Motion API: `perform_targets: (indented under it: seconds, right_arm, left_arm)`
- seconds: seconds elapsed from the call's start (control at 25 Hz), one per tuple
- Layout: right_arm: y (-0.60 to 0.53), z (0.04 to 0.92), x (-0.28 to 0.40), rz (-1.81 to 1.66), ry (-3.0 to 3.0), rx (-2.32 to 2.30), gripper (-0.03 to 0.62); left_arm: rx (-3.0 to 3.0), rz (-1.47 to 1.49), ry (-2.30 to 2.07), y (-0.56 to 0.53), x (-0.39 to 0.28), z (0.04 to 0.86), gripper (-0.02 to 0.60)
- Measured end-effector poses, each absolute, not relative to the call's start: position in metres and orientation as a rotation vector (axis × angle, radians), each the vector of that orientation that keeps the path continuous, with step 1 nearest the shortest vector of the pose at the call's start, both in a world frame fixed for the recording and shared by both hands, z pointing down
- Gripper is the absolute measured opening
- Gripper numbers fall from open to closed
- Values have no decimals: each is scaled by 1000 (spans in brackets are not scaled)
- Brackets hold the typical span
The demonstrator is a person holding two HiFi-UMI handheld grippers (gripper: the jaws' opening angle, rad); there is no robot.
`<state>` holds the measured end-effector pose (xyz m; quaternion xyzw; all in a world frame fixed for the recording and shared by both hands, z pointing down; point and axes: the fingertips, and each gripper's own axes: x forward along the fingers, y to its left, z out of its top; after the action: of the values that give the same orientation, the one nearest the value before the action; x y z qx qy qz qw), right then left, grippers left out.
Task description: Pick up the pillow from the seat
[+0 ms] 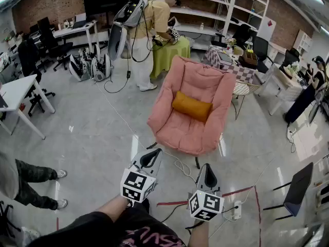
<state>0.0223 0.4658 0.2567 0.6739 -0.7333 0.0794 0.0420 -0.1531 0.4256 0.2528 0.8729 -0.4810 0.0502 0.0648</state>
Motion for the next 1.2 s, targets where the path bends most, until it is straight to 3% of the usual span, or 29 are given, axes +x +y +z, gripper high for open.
perform_targets:
  seconds: [0.76, 1.2]
  right_arm:
    - [446, 261, 24, 266, -2249, 2106, 20]
    - [375, 277, 29, 283, -2184, 2107, 20]
  left_arm:
    - [2670, 135, -1475, 399, -162, 248, 9]
    - [2658, 185, -1451, 323, -160, 269, 9]
